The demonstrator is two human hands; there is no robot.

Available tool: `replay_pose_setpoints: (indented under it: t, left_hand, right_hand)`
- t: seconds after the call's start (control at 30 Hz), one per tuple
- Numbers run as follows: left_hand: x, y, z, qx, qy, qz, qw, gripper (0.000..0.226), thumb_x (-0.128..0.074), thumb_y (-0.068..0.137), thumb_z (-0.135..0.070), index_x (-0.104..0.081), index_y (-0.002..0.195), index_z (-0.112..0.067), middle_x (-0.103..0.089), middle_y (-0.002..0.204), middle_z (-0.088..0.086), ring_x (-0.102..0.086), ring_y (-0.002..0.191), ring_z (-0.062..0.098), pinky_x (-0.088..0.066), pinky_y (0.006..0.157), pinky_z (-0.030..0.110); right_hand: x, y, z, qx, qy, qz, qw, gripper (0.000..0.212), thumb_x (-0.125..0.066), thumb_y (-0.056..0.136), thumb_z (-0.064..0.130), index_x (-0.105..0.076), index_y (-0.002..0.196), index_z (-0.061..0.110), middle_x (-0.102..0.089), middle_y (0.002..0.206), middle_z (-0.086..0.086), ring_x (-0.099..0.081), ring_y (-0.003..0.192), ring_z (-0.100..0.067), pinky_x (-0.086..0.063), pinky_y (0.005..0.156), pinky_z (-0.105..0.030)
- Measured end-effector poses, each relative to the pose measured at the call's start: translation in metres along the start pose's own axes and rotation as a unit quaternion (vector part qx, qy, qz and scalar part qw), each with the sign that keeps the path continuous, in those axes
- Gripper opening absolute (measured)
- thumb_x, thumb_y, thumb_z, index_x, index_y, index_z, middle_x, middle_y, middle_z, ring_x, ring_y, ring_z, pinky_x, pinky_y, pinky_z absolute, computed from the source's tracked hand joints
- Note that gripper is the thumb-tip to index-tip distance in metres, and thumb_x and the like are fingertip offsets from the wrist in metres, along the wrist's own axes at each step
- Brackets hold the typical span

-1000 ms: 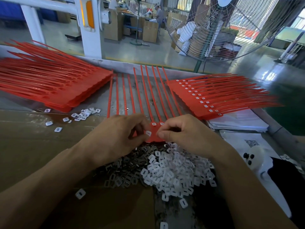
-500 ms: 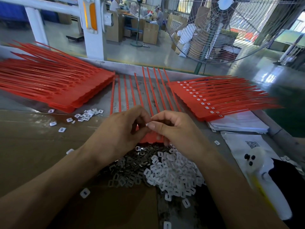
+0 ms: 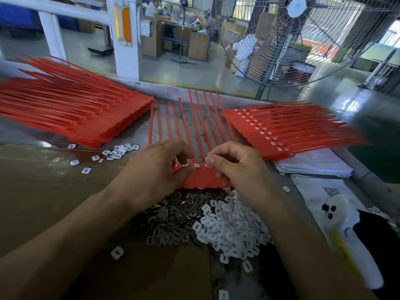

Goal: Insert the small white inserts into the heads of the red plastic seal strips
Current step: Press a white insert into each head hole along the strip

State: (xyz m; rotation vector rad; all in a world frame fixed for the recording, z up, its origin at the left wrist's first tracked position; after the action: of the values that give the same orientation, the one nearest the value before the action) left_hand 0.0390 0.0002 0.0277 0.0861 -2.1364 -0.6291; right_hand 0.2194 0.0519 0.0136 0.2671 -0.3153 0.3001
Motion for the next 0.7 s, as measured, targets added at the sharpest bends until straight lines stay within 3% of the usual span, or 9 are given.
replay_pose_setpoints:
  t: [0.17,0.27,0.37,0.47,0.7]
  left_hand:
    - [0.004,0.002,0.020,0.041,0.052,0.020,0.998,0.022,-0.069,0.089,-0.041,-0.067,0.107,-0.028,-0.061,0.103,-0.013,-0.057,0.095,0.007,-0.048,0.090,0.036]
    - [0.008,0.003,0.031,0.070,0.084,0.035,0.993,0.028,-0.070,0.087,-0.046,-0.067,0.109,-0.029,-0.060,0.107,-0.011,-0.056,0.103,0.013,-0.046,0.096,0.043]
    - [0.010,0.002,0.040,0.102,0.099,0.053,0.988,0.032,-0.068,0.085,-0.054,-0.065,0.110,-0.035,-0.053,0.106,-0.016,-0.050,0.106,0.010,-0.042,0.102,0.044]
    - [0.008,0.002,0.046,0.122,0.110,0.081,0.983,0.037,-0.065,0.083,-0.060,-0.062,0.113,-0.038,-0.052,0.110,-0.016,-0.049,0.111,0.012,-0.040,0.105,0.044]
    - [0.001,0.001,0.049,0.138,0.117,0.135,0.974,0.057,-0.060,0.074,-0.076,-0.058,0.120,-0.043,-0.052,0.131,-0.014,-0.042,0.122,0.012,-0.030,0.112,0.044]
  right_hand:
    - [0.017,0.001,-0.002,0.018,-0.051,-0.063,0.997,0.011,-0.074,0.094,0.021,-0.075,0.085,0.028,-0.068,0.068,0.002,-0.059,0.059,-0.008,-0.053,0.056,-0.029]
    - [0.033,0.004,-0.004,0.020,-0.064,-0.107,0.992,0.011,-0.073,0.094,0.020,-0.075,0.087,0.028,-0.070,0.072,0.004,-0.064,0.064,-0.006,-0.056,0.056,-0.025]
    - [0.062,0.007,-0.008,0.017,-0.067,-0.170,0.983,0.013,-0.072,0.095,0.017,-0.074,0.087,0.027,-0.070,0.069,0.007,-0.063,0.061,-0.005,-0.052,0.055,-0.021]
    - [0.091,0.008,-0.018,-0.002,-0.087,-0.230,0.969,0.013,-0.072,0.094,0.016,-0.074,0.089,0.027,-0.071,0.072,0.007,-0.062,0.061,-0.003,-0.055,0.060,-0.027]
    - [0.104,0.011,-0.037,-0.036,-0.148,-0.211,0.966,0.019,-0.072,0.094,0.015,-0.075,0.086,0.032,-0.072,0.075,0.012,-0.061,0.063,0.003,-0.050,0.065,-0.026]
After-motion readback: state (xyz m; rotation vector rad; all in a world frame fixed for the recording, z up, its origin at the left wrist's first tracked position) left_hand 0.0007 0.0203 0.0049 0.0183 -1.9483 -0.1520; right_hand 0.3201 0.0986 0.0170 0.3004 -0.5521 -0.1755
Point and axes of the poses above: each hand's wrist, its own y-axis towards the middle knuckle, its own x-axis out of the back of the hand, z = x × y, the point moved 6 cm from there along y, towards the middle knuckle
